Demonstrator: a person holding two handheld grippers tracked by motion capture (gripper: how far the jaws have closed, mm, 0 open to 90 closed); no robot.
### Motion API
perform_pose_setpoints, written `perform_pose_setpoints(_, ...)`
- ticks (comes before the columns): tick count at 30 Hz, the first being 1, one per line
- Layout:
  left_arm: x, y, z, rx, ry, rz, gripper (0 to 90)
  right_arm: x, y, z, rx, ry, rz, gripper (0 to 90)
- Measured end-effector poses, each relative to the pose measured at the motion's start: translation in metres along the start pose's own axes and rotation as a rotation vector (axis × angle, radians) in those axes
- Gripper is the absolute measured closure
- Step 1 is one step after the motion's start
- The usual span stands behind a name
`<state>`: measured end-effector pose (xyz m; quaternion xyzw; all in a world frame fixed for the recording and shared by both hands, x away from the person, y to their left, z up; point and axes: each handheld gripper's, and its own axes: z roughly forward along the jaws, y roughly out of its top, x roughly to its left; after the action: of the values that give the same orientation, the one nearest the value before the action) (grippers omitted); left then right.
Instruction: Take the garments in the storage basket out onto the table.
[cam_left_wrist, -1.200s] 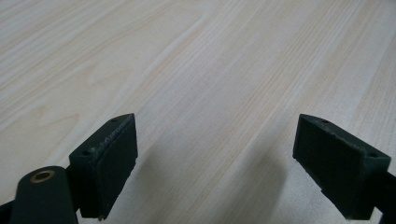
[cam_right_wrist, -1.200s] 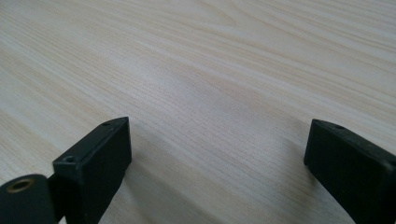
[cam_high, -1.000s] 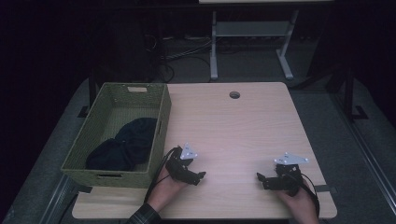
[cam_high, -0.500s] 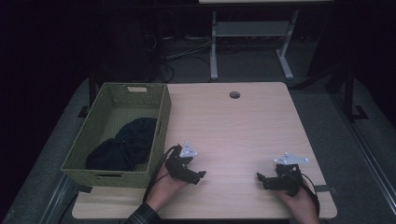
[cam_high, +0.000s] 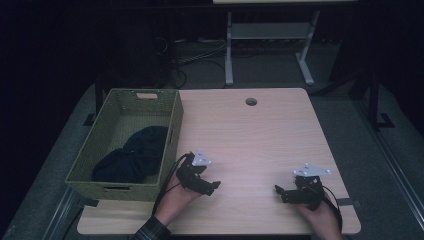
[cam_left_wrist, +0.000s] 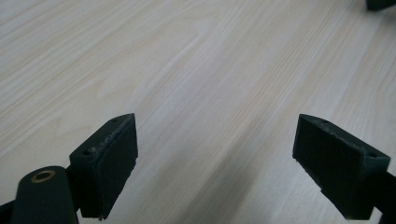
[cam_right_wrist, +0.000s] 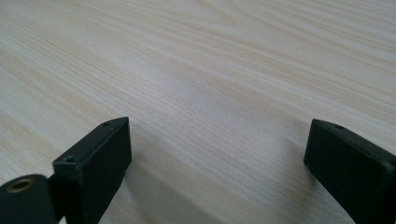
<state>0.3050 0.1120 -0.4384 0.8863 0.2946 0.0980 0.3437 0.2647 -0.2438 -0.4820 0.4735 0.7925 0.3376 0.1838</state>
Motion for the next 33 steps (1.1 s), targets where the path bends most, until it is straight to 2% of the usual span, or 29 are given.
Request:
perform_pose_setpoints(26, -0.001, 0.014, -0.011, 0.034, -0.043, 0.023, 13.8, 0.0, 0.0, 0.0, -0.002, 0.0, -0.003, 7.2)
perform_pose_setpoints(33, 0.001, 0.023, -0.017, 0.03, -0.057, 0.008, 13.7, 0.0, 0.0, 0.0, 0.0, -0.001, -0.001, 7.2)
